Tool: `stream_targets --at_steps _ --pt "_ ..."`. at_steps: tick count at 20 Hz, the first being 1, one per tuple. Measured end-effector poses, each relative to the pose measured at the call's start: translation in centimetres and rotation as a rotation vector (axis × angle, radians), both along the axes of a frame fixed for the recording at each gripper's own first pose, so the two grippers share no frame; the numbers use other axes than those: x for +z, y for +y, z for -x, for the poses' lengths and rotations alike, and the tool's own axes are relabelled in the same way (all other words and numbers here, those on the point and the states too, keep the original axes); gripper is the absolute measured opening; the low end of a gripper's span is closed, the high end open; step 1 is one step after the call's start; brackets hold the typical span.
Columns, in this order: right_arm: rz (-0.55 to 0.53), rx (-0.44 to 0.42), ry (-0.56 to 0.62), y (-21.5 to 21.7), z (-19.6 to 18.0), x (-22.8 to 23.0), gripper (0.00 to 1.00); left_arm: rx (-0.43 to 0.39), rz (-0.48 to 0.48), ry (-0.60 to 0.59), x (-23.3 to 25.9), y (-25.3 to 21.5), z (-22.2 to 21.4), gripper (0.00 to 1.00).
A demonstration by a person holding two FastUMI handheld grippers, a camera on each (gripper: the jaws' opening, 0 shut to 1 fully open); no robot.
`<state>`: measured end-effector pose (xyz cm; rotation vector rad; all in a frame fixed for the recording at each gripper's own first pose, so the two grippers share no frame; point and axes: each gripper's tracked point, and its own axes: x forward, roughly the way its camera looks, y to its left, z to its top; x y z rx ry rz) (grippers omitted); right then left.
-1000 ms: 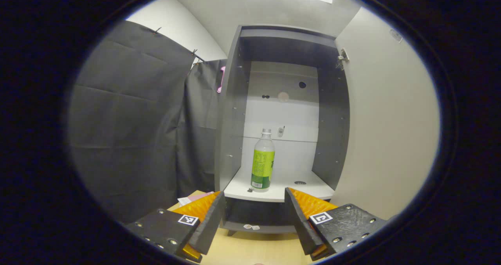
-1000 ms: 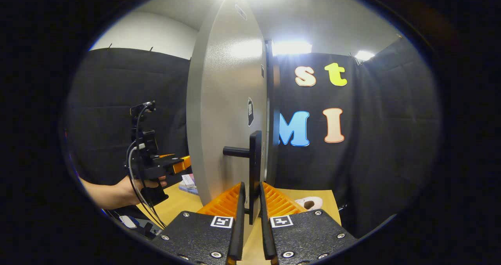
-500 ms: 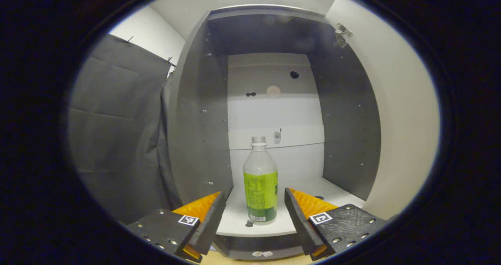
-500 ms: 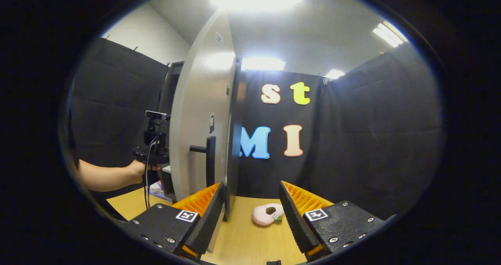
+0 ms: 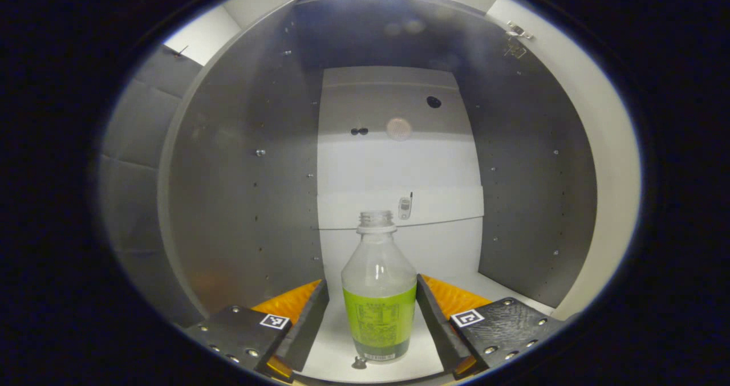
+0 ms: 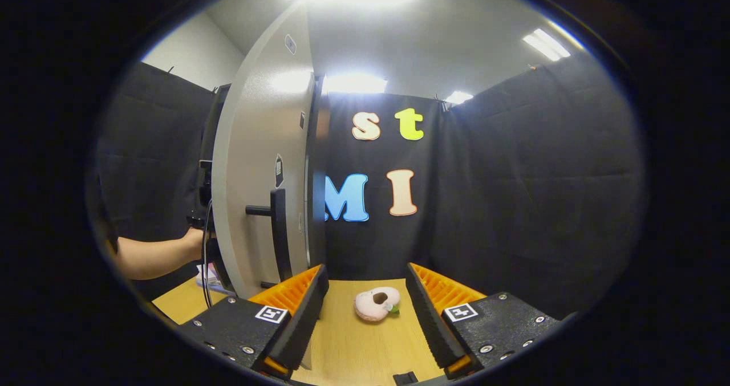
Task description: Open the cabinet door with the right hand, grasp the bottle in the cabinet with the left hand and place it on the coaster, then close the cabinet door with the right hand.
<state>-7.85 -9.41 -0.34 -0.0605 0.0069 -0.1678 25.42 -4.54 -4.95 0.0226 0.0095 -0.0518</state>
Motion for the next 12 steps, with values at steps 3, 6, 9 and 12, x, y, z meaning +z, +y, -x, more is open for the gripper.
stream_targets --at_steps 3,6,9,12 --pt "0.016 -0.007 -0.004 0.4 -0.1 -0.1 0.84 -0.041 0.032 0.012 -0.3 -0.4 -0.5 0.68" --pt "0.014 -0.005 0.004 0.5 -0.2 -0.7 0.84 -0.048 0.031 0.015 0.0 -0.3 0.3 0.61" --pt "-0.011 -0.008 0.008 0.1 -0.6 -1.2 0.84 -0.067 0.027 -0.039 2.5 -0.4 2.5 0.58" --pt "-0.031 -0.02 -0.002 -1.0 -1.0 -1.2 0.84 -0.092 0.014 -0.082 5.4 -0.9 6.9 0.65"
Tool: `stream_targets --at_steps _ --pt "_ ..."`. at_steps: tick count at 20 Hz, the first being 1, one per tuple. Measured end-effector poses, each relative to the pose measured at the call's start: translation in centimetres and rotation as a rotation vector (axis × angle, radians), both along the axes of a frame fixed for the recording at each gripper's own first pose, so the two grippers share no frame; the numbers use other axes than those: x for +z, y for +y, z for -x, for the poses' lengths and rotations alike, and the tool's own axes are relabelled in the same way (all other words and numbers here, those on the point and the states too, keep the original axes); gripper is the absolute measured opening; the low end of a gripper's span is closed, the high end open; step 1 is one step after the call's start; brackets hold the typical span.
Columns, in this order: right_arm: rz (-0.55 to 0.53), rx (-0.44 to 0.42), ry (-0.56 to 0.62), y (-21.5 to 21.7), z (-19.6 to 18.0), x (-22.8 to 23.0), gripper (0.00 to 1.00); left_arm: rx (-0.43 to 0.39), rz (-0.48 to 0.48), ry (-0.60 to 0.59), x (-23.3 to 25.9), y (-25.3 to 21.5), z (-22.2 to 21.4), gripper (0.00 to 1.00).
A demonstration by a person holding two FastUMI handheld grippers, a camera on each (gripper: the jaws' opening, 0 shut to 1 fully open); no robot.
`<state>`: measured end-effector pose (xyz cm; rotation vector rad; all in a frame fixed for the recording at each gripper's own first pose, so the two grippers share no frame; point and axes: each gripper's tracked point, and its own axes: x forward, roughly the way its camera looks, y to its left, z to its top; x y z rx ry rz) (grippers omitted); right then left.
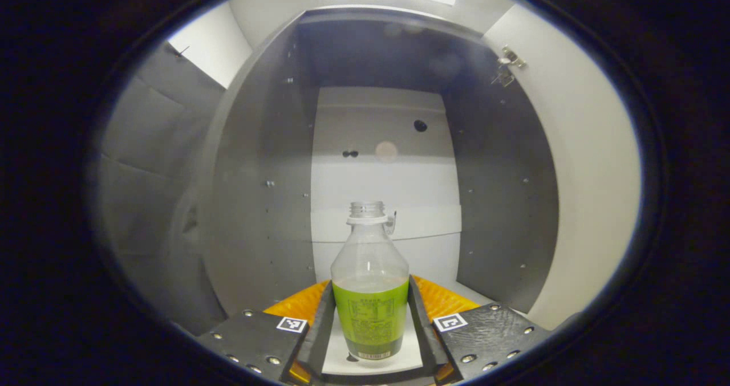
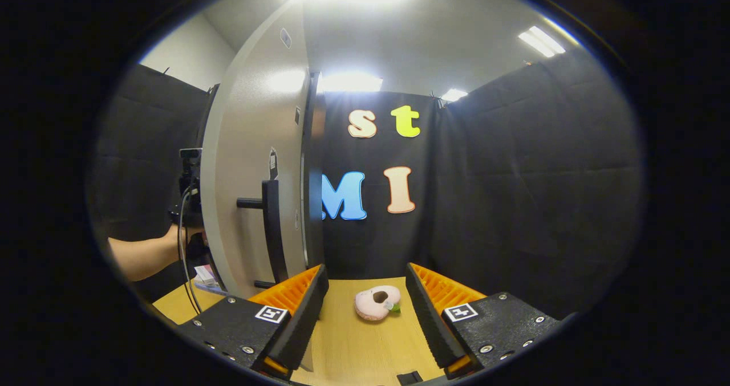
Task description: Open the cabinet door with the right hand, grasp the bottle in the cabinet with the left hand and place it on the coaster, then close the cabinet door with the right hand.
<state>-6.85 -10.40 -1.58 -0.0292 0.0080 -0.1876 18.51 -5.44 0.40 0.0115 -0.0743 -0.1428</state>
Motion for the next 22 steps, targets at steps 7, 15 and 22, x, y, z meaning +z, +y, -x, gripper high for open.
stream_targets --at_steps 7,15,22 --pt "-0.078 -0.058 0.029 -4.1 -2.5 -2.2 0.88 0.066 0.015 -0.075 3.3 2.6 16.1 0.71" --pt "-0.121 -0.064 0.062 -7.5 -7.1 -5.3 0.92 0.29 -0.051 -0.071 -4.2 6.3 32.2 0.68" --pt "0.009 -0.02 0.143 -7.5 -9.2 -9.4 0.94 0.399 -0.074 0.006 -18.6 6.9 37.1 0.65"
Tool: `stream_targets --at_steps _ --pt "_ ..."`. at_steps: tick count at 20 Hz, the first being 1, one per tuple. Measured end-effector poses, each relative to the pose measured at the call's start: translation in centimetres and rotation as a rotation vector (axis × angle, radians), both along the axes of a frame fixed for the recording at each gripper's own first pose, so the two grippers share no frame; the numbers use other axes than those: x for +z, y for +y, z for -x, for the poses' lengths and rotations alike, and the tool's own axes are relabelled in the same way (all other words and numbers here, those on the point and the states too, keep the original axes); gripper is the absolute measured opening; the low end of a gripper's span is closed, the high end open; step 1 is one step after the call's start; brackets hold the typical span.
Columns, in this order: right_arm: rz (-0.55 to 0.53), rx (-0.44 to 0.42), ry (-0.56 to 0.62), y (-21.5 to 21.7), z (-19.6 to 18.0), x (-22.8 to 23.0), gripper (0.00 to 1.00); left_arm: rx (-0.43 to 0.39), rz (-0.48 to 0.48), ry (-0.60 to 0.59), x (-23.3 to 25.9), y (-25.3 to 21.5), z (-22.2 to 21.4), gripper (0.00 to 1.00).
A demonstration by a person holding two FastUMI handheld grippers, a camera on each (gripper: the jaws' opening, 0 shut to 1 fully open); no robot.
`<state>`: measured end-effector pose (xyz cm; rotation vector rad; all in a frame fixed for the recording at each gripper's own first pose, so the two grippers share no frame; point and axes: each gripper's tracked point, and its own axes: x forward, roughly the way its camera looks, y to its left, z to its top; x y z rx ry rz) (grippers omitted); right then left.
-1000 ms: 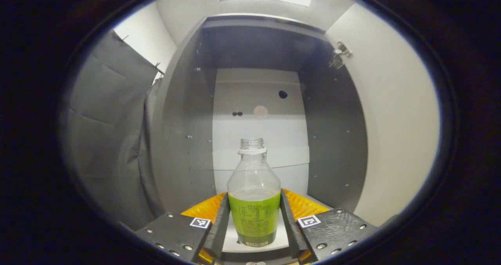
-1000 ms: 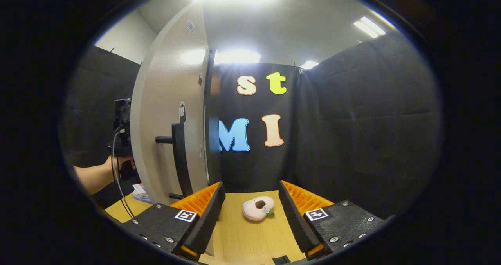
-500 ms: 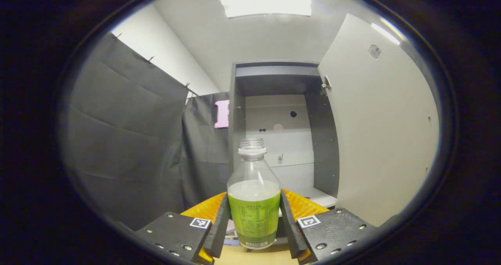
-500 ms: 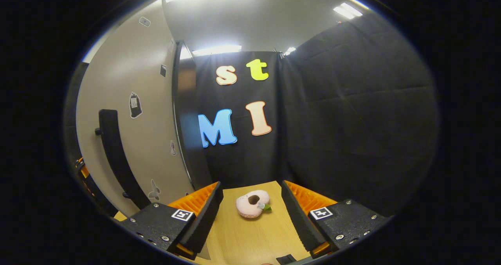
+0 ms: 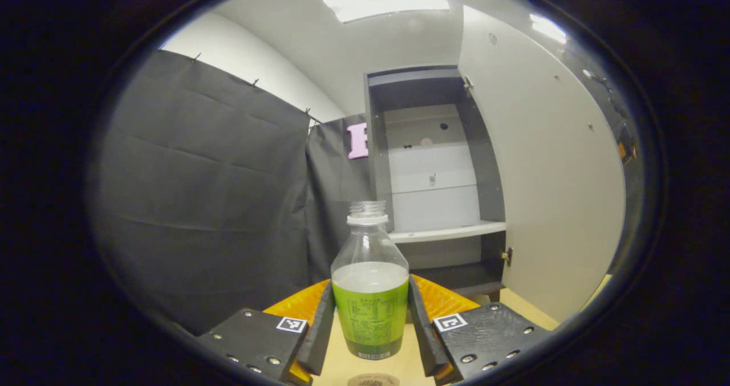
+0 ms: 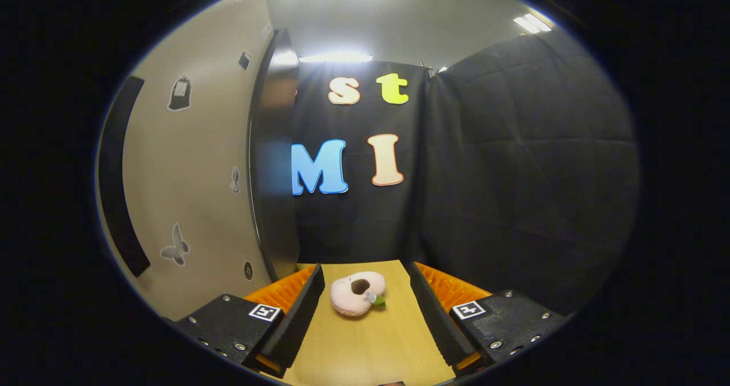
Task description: Open the cabinet door with the right hand, grasp the bottle in the cabinet with the left hand and place it on the coaster, then close the cabinet door with the right hand.
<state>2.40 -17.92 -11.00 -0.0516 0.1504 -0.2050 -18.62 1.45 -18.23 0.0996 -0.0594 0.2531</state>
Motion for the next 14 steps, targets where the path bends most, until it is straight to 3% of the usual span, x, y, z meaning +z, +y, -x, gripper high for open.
stream_targets --at_steps 5,14 --pt "0.091 0.029 0.088 0.9 2.1 -4.1 0.93 0.011 -0.035 0.055 -8.3 0.4 0.3 0.65" --pt "0.14 0.109 0.138 3.8 2.8 -6.5 0.95 0.067 0.023 0.087 -15.2 2.0 0.9 0.65"
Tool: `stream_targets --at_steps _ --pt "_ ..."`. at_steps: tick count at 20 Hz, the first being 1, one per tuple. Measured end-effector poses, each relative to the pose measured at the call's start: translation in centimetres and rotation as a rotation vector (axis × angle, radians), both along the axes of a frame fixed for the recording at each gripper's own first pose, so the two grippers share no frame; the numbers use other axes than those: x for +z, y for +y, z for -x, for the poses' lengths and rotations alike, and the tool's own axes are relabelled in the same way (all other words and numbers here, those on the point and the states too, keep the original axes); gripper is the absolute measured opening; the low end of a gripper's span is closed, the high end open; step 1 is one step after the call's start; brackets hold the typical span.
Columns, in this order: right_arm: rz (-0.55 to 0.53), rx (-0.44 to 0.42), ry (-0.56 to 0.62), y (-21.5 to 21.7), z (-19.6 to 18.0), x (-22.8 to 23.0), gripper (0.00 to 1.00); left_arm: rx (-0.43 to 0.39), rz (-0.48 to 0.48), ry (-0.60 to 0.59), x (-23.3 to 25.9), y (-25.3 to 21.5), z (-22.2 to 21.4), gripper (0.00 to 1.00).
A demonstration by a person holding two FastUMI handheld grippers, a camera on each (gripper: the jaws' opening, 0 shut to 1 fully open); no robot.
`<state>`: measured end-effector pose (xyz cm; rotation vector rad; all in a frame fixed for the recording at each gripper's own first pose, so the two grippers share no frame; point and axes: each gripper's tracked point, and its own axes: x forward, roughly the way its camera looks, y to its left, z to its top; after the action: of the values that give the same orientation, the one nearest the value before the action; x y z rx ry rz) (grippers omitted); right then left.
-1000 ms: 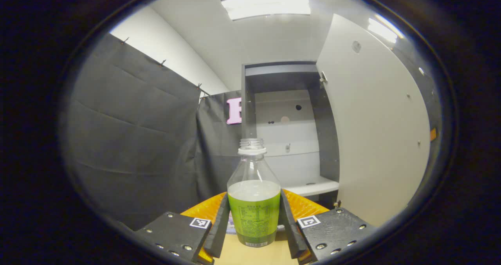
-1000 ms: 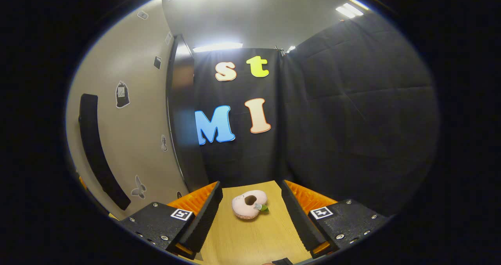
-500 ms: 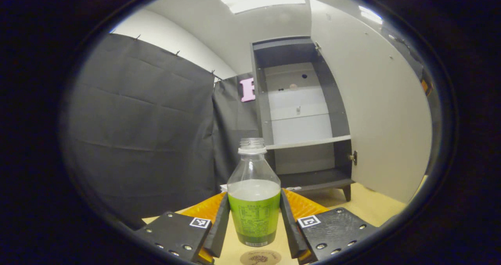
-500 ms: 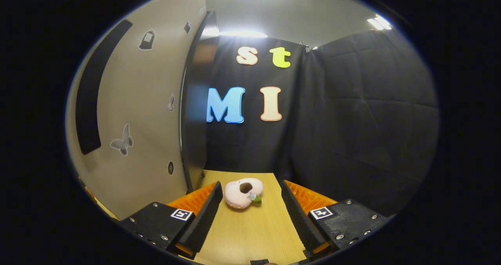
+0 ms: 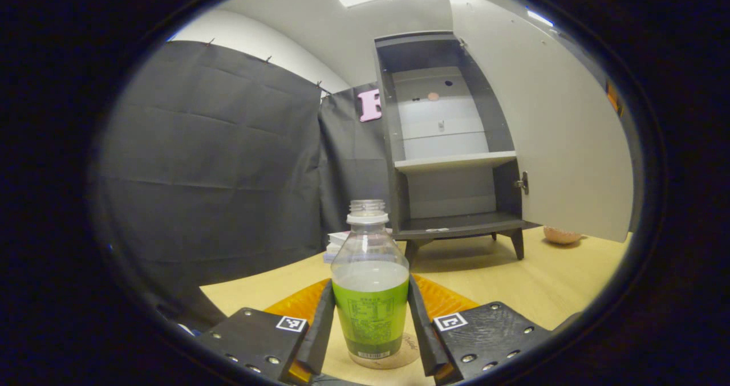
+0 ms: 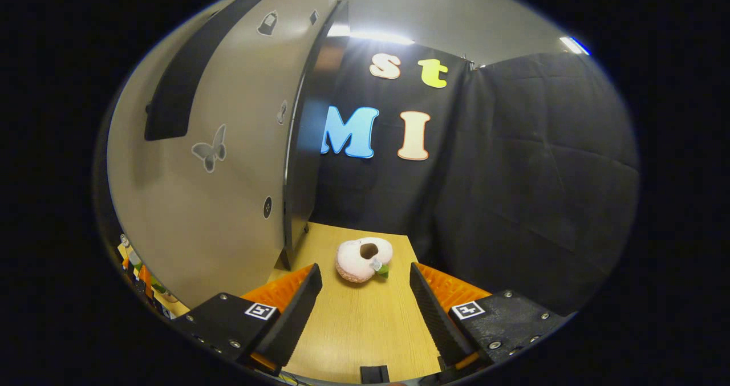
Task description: Open the cabinet door with the right hand, grasp the bottle in the cabinet with the left hand and place it on the coaster, then close the cabinet door with the right hand.
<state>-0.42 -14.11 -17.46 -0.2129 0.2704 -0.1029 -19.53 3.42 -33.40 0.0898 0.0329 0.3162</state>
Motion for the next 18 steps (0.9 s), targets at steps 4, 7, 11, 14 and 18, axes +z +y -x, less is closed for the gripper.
stream_targets --at_steps 4,7,11,14,18 --pt "0.006 0.041 0.016 1.2 -0.1 -0.7 0.96 0.005 0.005 -0.006 -0.1 -0.1 0.3 0.65" --pt "0.006 0.051 0.024 1.4 -0.3 -1.2 0.95 0.007 0.001 -0.004 -0.4 -0.1 0.1 0.65" --pt "-0.008 0.05 0.038 1.2 -0.4 -1.7 0.95 0.004 -0.021 -0.004 -0.1 -0.3 0.0 0.77" --pt "-0.008 0.055 0.041 1.2 -0.4 -1.8 0.95 0.001 -0.025 -0.028 1.2 -0.2 0.0 0.86" --pt "-0.025 0.051 0.035 1.1 -0.3 -1.6 0.95 0.008 -0.035 -0.056 3.3 0.0 0.2 0.86"
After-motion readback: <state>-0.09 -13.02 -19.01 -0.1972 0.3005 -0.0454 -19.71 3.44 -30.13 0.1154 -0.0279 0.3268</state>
